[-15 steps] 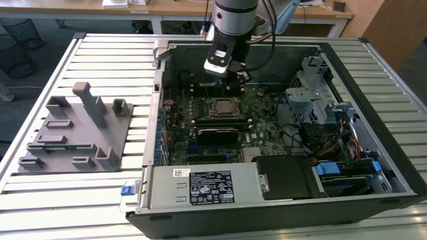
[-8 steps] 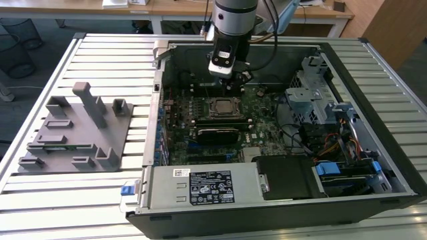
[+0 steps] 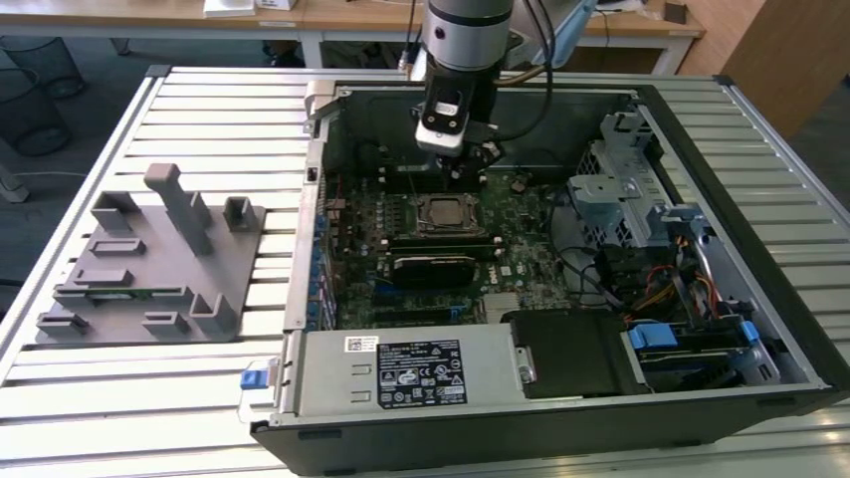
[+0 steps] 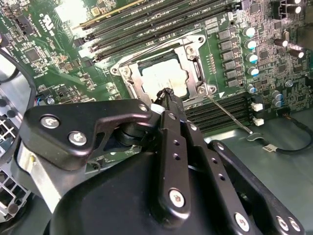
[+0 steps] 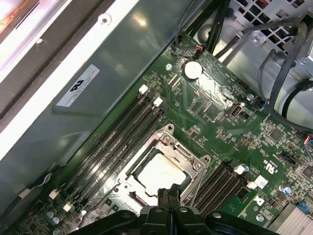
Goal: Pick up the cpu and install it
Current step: 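Install the first cpu locking lever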
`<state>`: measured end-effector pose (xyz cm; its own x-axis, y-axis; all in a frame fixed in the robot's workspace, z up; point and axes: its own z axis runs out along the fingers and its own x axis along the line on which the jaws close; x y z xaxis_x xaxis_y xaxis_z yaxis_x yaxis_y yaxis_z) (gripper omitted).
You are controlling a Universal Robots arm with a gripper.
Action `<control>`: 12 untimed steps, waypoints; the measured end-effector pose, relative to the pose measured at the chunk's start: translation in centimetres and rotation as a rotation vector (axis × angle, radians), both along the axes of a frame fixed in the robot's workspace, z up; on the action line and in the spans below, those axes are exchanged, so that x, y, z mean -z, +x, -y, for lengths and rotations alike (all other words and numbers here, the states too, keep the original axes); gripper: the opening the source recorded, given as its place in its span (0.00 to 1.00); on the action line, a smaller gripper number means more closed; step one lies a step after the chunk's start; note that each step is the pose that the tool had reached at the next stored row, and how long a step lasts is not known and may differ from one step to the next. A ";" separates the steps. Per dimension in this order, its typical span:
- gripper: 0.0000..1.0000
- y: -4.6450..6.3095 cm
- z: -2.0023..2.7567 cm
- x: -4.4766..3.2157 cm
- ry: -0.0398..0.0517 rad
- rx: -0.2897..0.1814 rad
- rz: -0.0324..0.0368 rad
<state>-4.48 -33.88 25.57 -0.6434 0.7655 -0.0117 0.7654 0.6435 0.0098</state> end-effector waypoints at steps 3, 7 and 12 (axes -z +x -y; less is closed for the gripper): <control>0.11 0.0 0.02 0.00 0.0000 -0.024 0.0000; 0.11 0.0 0.02 0.00 -0.0008 -0.087 0.0000; 0.11 0.0 0.02 0.02 -0.0017 -0.176 0.0001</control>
<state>-4.53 -33.89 25.55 -0.7673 0.6411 -0.0130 0.6411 0.7674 0.0087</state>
